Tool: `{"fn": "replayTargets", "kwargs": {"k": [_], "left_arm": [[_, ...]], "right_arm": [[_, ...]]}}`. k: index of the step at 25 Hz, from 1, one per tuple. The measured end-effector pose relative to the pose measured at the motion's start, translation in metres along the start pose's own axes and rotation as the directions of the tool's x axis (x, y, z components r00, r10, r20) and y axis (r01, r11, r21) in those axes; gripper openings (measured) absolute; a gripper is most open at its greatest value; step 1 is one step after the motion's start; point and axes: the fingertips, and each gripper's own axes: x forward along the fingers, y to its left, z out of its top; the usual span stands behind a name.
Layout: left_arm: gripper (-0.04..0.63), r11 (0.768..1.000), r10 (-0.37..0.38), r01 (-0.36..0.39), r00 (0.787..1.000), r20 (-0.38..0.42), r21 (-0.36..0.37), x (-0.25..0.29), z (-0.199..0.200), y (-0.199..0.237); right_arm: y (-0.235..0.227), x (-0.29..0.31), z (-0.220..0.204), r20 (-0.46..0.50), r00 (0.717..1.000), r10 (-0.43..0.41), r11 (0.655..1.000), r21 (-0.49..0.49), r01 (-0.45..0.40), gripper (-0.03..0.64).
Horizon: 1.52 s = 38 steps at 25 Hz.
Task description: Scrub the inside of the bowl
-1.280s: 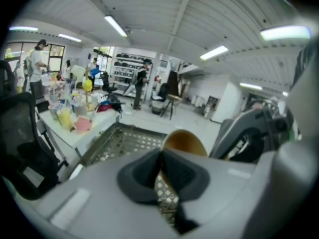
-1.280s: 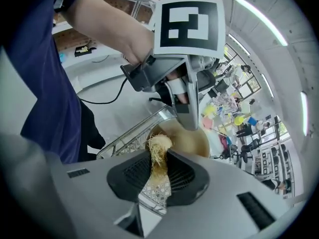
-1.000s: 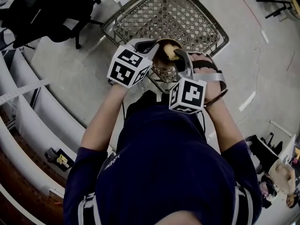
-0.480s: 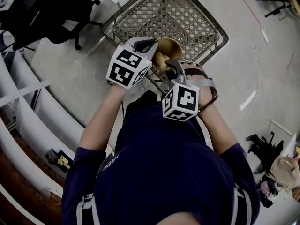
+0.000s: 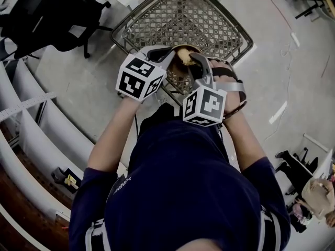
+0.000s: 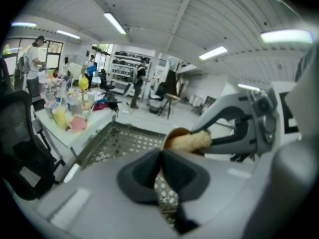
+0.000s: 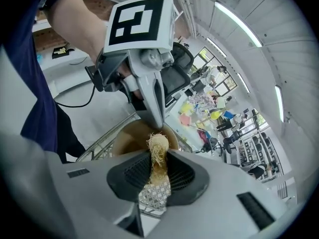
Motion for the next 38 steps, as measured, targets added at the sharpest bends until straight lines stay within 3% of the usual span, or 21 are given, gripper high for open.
{"fn": "replayTargets", "kwargs": {"k": [5,10,15,23,31,35,38], "left_arm": [[0.014,1.0,0.021,-0.021,1.0,0.002,-0.008,0.0,0.001,0.003],[0.012,0.999,0.032,-0.032,0.999,0.025,-0.013,0.003,0.01,0.004],[0.012,0.999,0.036,-0.035,0.999,0.021,-0.013,0.008,0.012,-0.001],[0.012,0.999,0.044,-0.044,0.999,0.006,-0.001,0.013,0.01,-0.007],[0.012,0.996,0.085,-0.085,0.996,0.027,0.008,0.011,0.016,-0.001],[0.012,0.995,0.095,-0.095,0.994,0.047,0.001,0.011,0.022,-0.002],[0.012,0.995,0.101,-0.101,0.993,0.068,-0.015,0.01,0.024,-0.003]], "right_arm": [[0.017,-0.006,-0.02,-0.063,0.995,0.076,0.997,-0.012,-0.077,0.071],[0.041,-0.011,-0.005,0.005,0.986,0.166,0.985,-0.039,-0.166,0.071],[0.031,-0.005,0.001,0.056,0.99,0.13,0.989,-0.078,-0.126,0.071],[-0.015,-0.004,-0.02,0.028,0.999,0.022,1.0,-0.01,-0.022,0.071],[0.015,-0.01,-0.033,-0.011,0.994,0.108,0.994,-0.033,-0.108,0.071],[0.033,-0.011,-0.014,0.045,0.989,0.143,0.989,-0.031,-0.141,0.071],[0.021,-0.012,0.002,0.11,0.989,0.098,0.994,0.039,-0.103,0.071]]}}
